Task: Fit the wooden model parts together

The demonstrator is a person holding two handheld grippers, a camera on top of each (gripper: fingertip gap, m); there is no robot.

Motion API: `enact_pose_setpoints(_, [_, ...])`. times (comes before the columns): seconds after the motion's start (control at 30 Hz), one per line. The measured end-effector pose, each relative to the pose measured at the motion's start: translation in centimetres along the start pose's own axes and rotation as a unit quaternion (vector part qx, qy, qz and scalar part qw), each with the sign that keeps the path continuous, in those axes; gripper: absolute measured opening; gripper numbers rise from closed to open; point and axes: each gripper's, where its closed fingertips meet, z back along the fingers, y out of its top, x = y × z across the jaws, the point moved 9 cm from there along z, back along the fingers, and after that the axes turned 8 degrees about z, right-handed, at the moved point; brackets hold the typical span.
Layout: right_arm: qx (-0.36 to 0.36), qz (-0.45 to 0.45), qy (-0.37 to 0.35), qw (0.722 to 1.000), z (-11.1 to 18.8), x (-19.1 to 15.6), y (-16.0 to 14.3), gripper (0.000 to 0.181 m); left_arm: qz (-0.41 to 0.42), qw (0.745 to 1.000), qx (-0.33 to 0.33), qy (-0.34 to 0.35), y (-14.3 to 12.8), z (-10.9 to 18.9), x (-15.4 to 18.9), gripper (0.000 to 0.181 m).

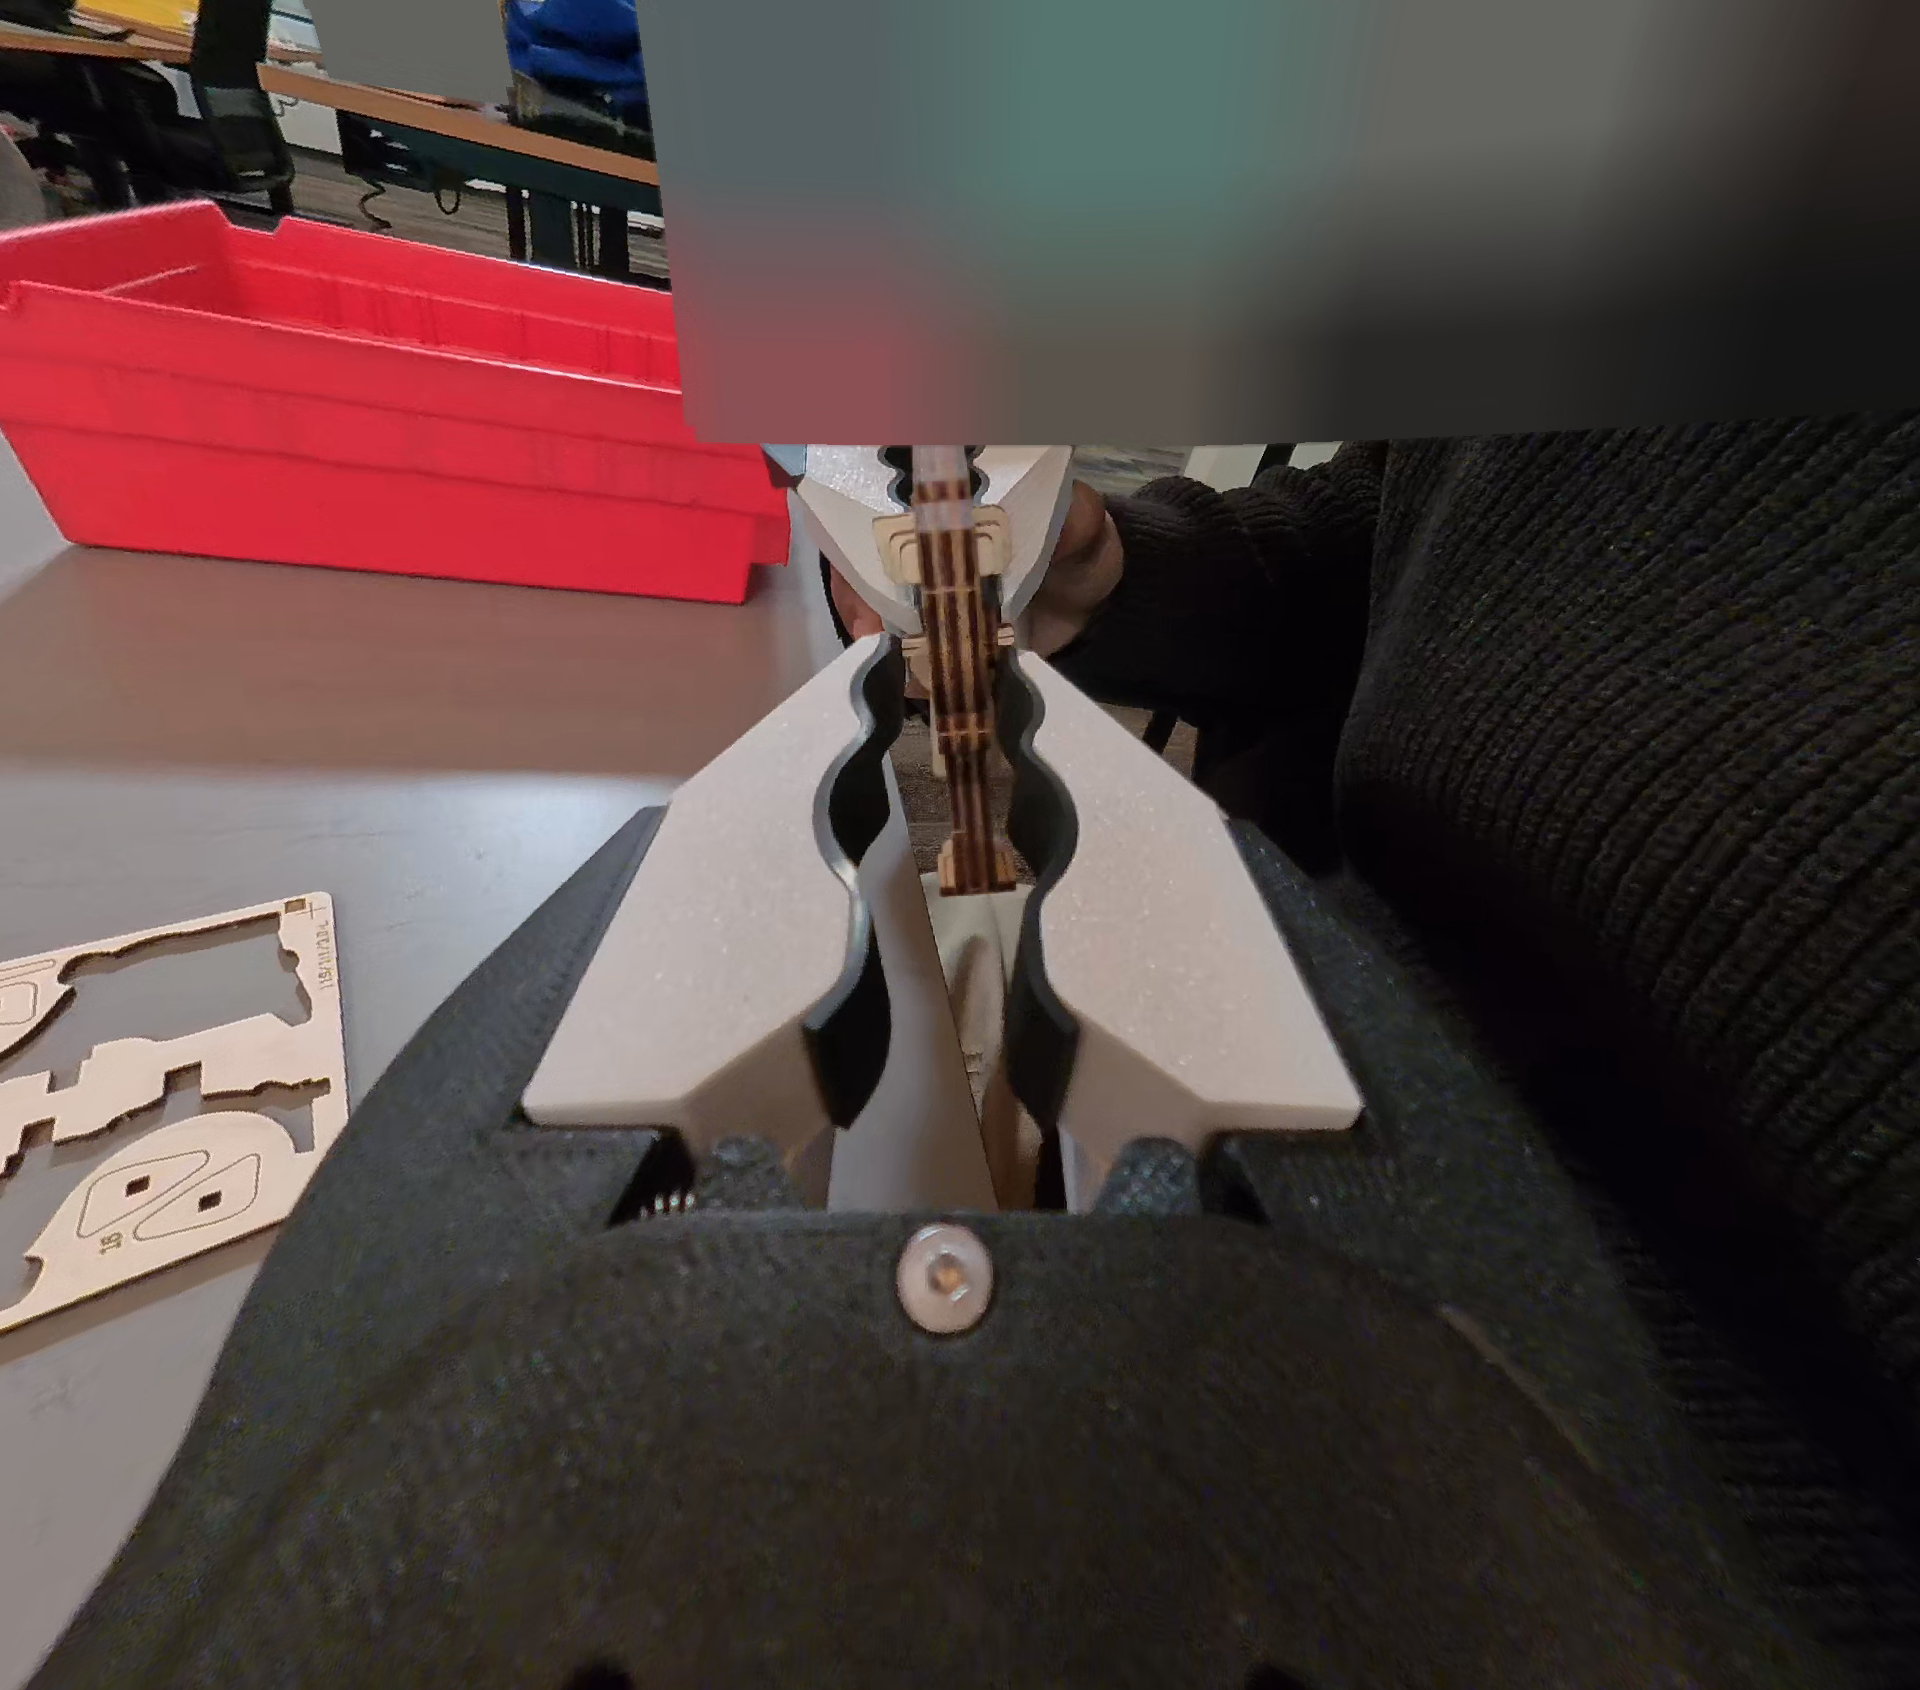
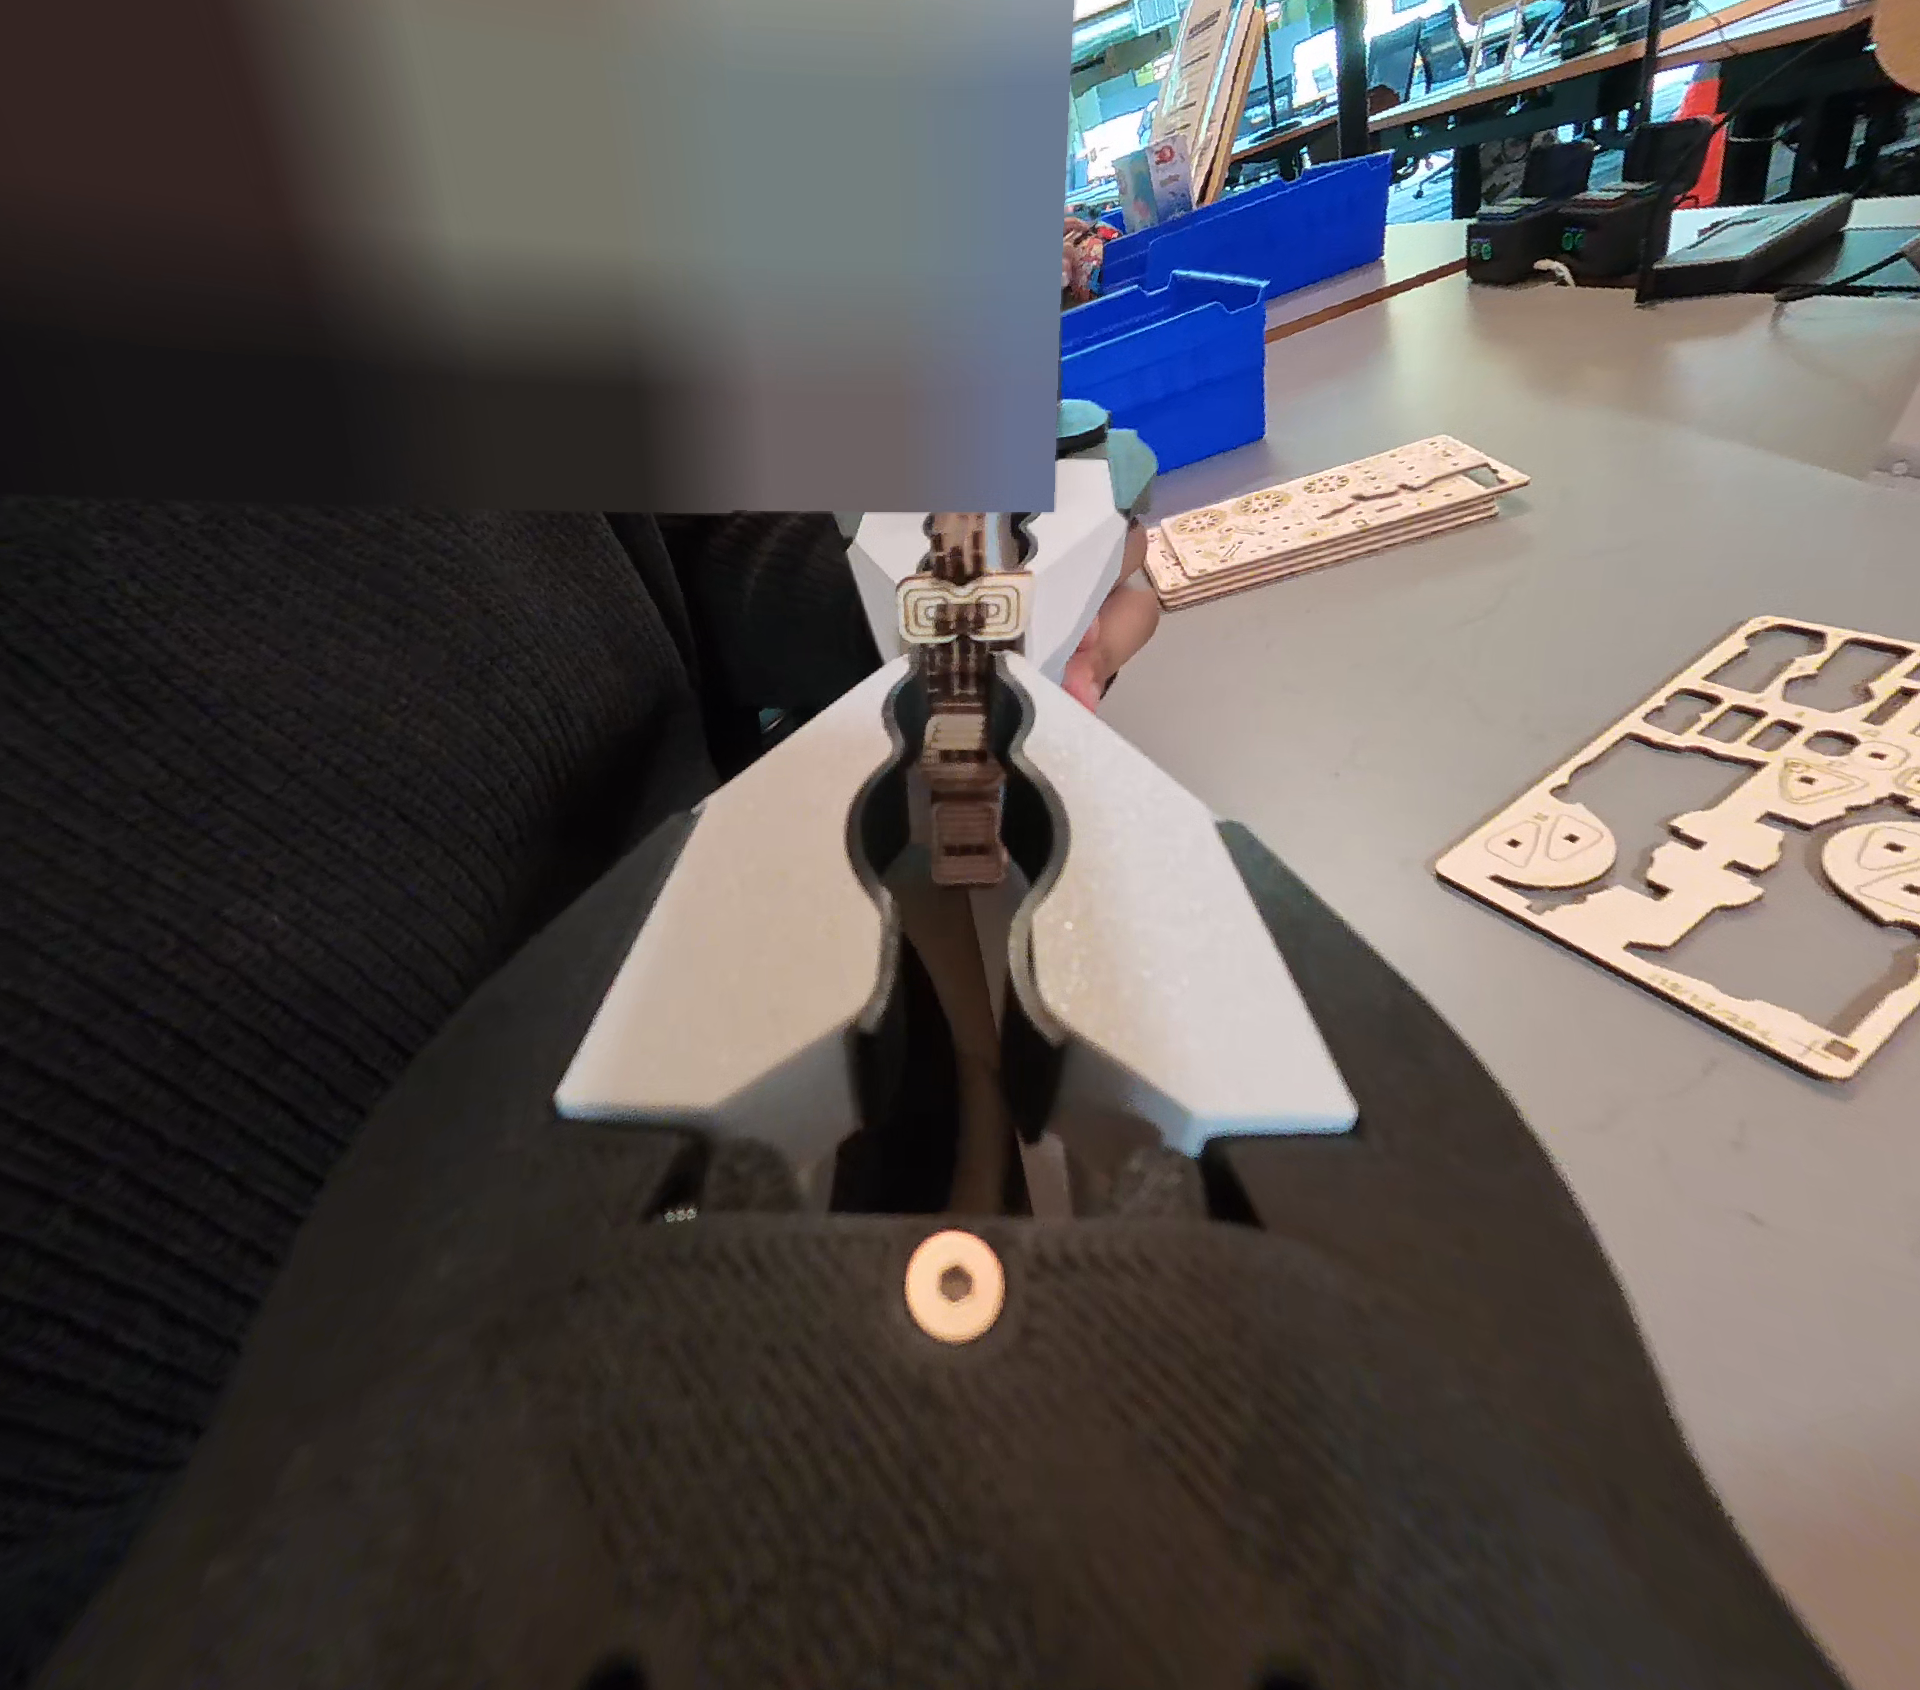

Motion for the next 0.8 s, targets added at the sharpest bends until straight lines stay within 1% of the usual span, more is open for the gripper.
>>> enact_pose_setpoints(0.17, [-0.003,0.002,-0.004,1.0,0.0,0.0,0.0,0.01,-0.013,1.0,-0.001,0.005,-0.1,0.0,0.0,0.017])
enact_pose_setpoints(0.27, [-0.001,0.028,-0.001,1.0,0.0,-0.3,0.1,0.01,-0.033,0.999,0.01,0.009,0.0,0.0,0.4,0.016])
enact_pose_setpoints(0.37, [-0.005,0.087,0.0,0.996,0.0,-0.9,0.3,0.01,-0.058,0.998,0.013,0.001,-0.1,0.0,0.9,0.016])
enact_pose_setpoints(0.5, [-0.017,0.177,-0.009,0.984,-0.2,-2.0,0.7,0.01,-0.072,0.997,0.017,-0.013,0.0,0.1,1.3,0.018])
enact_pose_setpoints(0.57, [-0.025,0.2,-0.011,0.979,-0.2,-2.3,0.8,0.011,-0.085,0.996,0.014,-0.015,0.0,0.1,1.6,0.018])
enact_pose_setpoints(0.8, [-0.026,0.185,-0.01,0.982,-0.1,-2.0,0.7,0.01,-0.091,0.996,0.017,-0.009,0.0,0.2,1.6,0.015])
